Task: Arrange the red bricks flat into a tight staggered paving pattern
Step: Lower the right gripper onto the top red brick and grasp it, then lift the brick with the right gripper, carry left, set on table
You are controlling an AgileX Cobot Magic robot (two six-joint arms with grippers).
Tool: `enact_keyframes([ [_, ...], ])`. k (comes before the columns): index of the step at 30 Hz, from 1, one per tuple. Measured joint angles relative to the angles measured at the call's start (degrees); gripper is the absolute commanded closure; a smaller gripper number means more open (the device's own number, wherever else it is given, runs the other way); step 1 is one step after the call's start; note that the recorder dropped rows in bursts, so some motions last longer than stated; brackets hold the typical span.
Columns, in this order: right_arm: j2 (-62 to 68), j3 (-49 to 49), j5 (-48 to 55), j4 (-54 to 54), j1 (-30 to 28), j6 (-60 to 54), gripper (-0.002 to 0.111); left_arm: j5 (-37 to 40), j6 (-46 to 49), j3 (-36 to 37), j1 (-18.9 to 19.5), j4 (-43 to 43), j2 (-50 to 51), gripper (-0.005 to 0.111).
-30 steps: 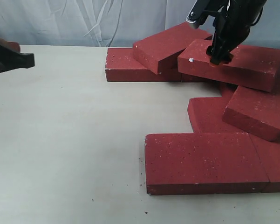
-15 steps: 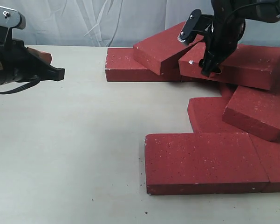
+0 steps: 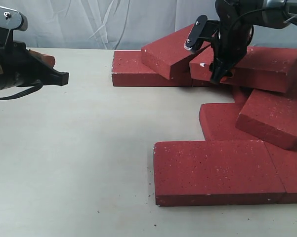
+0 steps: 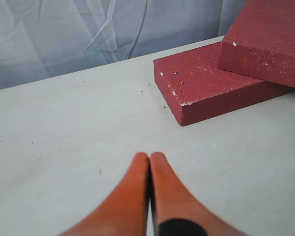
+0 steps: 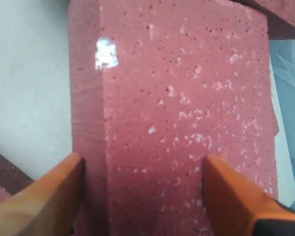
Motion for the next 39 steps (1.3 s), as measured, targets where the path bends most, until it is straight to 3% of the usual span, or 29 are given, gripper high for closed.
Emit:
enact_keyframes([
  [10,-1.09,0.00,5.58,-4.65,1.38,0.09,0.108,0.00,0.00,0.00,0.00,0.43,0.00,0.107],
  [21,-13.60,0.00,8.49,-1.47,4.20,0.21,0.108,1.27,0.26,0.00,0.87,1.51,-1.72,0.107],
  [31,-19.75,2.31,8.79,27.73,4.94,-19.12,0.109,4.61,0.04,2.69,14.04,1.53,-8.67,0.107],
  [39,-17.07,3.02,0.13,34.97,14.80,-30.84,0.109,3.42,0.04,4.94,20.24,0.66,-8.92,0.107],
])
